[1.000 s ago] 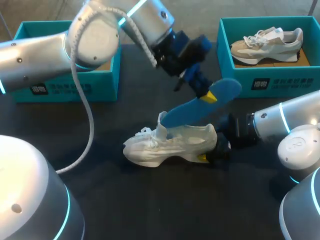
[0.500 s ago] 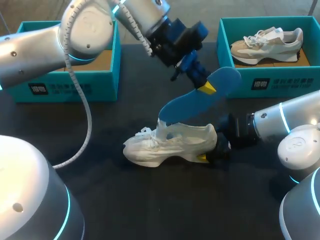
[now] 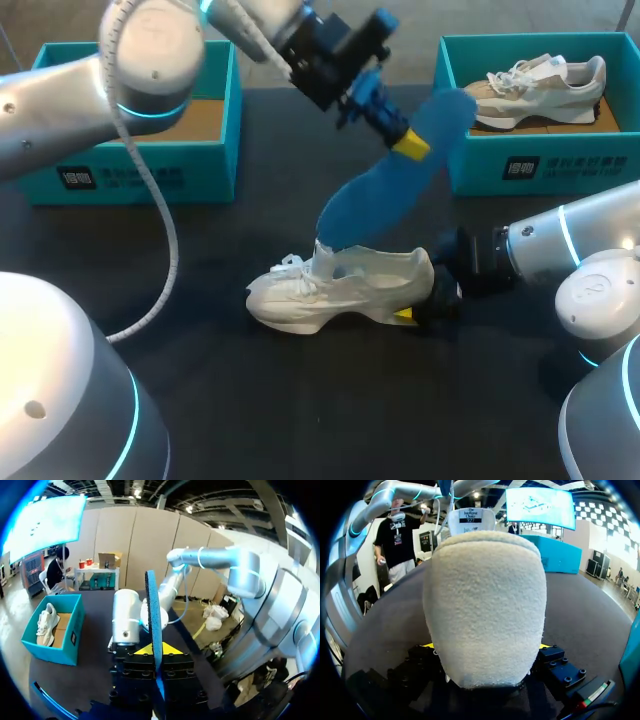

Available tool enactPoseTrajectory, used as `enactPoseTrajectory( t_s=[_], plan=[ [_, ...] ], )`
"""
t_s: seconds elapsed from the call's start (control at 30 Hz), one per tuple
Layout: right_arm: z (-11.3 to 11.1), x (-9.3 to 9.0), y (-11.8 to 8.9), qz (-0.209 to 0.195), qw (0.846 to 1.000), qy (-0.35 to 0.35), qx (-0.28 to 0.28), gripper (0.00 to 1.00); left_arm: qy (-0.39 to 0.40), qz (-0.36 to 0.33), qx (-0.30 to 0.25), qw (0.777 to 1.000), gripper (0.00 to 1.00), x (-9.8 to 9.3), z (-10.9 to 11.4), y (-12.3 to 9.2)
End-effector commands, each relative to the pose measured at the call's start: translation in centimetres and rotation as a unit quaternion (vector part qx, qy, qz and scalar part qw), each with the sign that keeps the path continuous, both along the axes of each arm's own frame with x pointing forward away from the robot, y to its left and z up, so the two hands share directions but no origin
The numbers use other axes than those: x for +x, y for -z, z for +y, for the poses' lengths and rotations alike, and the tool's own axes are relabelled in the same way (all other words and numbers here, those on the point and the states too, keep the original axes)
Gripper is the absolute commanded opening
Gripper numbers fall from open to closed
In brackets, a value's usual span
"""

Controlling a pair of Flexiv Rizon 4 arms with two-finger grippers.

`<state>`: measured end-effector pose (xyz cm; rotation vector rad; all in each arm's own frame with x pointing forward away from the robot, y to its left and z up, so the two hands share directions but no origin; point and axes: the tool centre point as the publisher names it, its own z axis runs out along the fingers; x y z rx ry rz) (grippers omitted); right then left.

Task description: Take the shoe out of the shoebox, open the shoe tongue, remove and reinsert the insole, then place the shoe into the shoebox

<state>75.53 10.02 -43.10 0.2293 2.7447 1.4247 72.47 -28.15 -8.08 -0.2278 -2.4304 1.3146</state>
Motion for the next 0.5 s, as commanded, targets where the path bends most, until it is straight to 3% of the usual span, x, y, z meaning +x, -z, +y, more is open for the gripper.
enactPoseTrajectory(
  t_s=[0.03,0.4,0.5],
  plan=[
    [0.1,0.0,0.5,0.000,1.000,0.001,-0.001,0.00,-0.027,0.036,-0.028,0.999,0.00,-0.7,2.2,-2.2],
    [0.1,0.0,0.5,0.000,1.000,0.001,-0.001,0.00,-0.136,0.187,-0.096,0.968,0.00,-1.4,2.0,-4.7],
    [0.1,0.0,0.5,0.000,1.000,0.001,-0.001,0.00,-0.182,0.179,-0.107,0.961,0.00,-1.2,1.9,-5.1]
  ],
)
